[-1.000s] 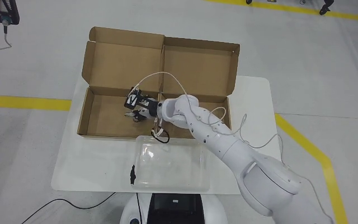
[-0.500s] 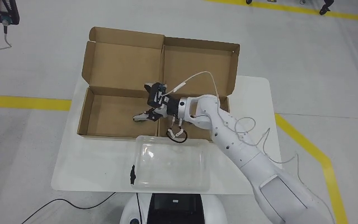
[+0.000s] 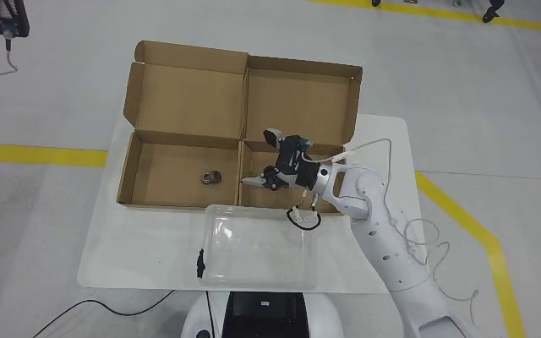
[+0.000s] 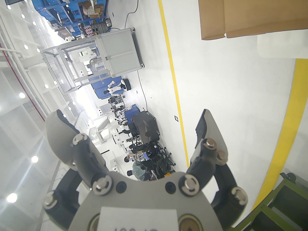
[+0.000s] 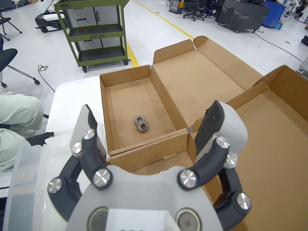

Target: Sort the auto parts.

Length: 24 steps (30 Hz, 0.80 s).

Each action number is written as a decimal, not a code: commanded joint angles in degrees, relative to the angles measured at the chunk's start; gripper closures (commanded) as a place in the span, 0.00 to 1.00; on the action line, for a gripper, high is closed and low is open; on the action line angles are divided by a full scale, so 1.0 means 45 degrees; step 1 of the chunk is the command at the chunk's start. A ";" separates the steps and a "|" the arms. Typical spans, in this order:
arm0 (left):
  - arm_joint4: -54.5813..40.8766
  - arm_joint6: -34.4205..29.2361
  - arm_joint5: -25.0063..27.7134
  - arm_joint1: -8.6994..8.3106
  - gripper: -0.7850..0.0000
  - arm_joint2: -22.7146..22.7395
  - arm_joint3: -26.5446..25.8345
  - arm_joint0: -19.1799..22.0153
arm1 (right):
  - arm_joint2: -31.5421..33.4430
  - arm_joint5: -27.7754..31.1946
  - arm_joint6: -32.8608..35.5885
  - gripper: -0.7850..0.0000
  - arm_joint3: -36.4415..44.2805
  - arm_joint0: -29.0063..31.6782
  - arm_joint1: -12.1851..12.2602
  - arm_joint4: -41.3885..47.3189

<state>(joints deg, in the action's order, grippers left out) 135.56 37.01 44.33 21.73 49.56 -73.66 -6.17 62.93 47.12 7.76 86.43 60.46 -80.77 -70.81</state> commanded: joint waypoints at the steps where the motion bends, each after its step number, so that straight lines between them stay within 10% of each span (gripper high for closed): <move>1: 0.0000 0.0000 0.0000 0.0000 0.00 0.0000 0.0000 0.0000 | 0.0355 -0.0028 0.0185 0.00 0.0354 0.0361 0.0116 -0.0043; 24: 0.0000 0.0000 0.0000 0.0000 0.00 0.0000 0.0000 0.0000 | 0.4796 -0.1241 -0.1149 0.00 0.4714 0.5825 0.1202 -0.0810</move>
<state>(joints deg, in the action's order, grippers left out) 135.56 37.01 44.33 21.73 49.56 -73.66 -6.17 83.91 42.20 2.66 106.99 85.85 -75.48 -73.85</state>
